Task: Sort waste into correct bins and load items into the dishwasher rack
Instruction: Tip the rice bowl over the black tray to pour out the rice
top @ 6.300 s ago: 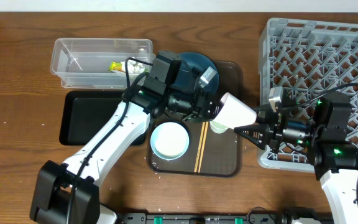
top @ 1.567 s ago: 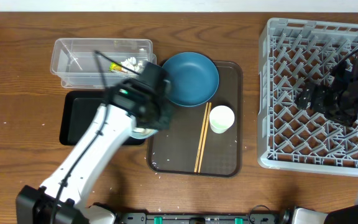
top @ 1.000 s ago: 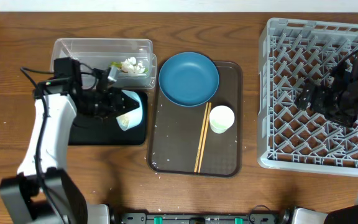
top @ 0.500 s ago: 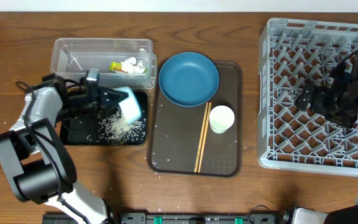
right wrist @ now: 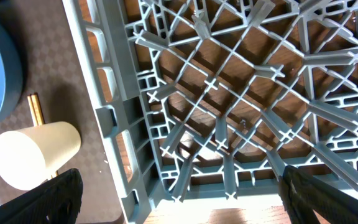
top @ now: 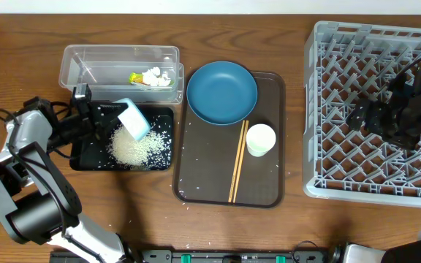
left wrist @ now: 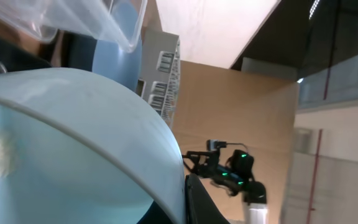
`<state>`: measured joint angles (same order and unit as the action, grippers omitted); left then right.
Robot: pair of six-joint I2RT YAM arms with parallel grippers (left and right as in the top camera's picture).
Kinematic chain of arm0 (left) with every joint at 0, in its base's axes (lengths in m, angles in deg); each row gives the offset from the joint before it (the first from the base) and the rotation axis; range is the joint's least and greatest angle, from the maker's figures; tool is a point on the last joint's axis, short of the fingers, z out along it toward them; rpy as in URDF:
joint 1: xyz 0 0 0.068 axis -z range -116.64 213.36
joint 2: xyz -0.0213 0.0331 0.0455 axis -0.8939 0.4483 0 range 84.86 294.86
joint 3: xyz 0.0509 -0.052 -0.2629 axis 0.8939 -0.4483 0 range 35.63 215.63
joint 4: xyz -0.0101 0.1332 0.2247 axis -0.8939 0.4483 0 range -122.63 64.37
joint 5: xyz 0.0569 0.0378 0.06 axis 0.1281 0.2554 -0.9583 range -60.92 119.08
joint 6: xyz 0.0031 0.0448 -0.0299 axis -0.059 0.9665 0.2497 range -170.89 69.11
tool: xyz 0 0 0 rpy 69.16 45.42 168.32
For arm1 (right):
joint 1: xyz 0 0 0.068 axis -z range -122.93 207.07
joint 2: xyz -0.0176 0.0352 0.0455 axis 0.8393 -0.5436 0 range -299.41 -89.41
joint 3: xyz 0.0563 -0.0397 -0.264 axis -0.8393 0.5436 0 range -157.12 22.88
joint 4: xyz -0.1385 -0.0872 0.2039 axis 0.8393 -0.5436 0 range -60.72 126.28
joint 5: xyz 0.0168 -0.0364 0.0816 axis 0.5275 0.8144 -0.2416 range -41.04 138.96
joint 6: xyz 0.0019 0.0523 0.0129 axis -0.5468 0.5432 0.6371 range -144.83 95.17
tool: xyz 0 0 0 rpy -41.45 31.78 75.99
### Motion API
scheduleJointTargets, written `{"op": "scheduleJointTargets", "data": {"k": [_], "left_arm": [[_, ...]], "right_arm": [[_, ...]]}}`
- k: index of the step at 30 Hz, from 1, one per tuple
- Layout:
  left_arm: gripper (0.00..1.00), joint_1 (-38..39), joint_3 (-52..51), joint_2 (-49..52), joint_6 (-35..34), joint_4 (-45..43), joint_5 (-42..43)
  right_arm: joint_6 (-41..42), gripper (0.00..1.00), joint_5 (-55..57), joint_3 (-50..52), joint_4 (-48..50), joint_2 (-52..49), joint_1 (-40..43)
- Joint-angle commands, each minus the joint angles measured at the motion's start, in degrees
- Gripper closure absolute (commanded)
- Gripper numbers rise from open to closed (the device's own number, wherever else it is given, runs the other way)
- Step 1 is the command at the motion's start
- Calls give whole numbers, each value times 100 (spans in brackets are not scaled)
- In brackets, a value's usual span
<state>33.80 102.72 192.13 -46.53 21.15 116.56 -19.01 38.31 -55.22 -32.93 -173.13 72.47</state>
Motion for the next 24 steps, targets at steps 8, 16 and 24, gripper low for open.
{"op": "scheduleJointTargets", "data": {"k": [8, 16, 24], "left_arm": [[94, -17, -7, -63, 155, -37, 264], [94, -15, -7, -116, -20, -415, -15], [94, 50, 15, -365, 442, -136, -17]], "right_arm": [[-79, 1, 15, 22, -7, 11, -44], [-79, 1, 13, 22, -4, 11, -44], [-79, 1, 13, 22, -7, 11, -44]]}}
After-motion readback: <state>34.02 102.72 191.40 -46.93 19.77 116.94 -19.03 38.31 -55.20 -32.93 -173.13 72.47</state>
